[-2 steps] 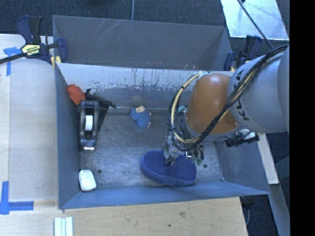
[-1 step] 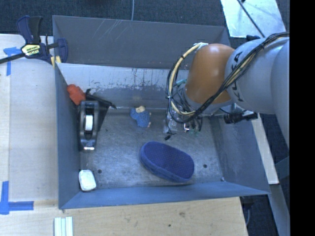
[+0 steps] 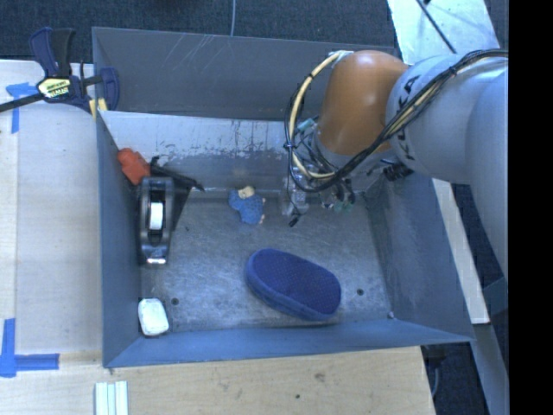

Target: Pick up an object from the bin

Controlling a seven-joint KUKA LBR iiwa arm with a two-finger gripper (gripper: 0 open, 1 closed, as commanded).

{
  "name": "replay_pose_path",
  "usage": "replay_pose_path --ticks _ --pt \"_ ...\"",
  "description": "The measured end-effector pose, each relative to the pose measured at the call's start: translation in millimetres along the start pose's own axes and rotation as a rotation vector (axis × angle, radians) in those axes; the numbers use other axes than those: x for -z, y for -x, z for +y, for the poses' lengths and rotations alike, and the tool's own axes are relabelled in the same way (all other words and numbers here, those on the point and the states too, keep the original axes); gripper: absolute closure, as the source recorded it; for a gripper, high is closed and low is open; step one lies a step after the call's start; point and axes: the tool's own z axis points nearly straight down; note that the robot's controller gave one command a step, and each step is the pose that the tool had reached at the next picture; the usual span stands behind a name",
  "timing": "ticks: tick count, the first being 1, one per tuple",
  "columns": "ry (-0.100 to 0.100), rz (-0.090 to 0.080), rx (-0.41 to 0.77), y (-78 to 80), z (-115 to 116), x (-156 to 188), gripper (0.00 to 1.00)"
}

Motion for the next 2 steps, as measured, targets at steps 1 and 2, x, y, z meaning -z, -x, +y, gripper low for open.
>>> replay_pose_path --ticks 1,2 --pt "-0.003 0.006 0.435 -80.6 -95.2 32.6 1.0" --pt "0.001 0.005 0.438 -79.8 -91.2 32.0 0.0"
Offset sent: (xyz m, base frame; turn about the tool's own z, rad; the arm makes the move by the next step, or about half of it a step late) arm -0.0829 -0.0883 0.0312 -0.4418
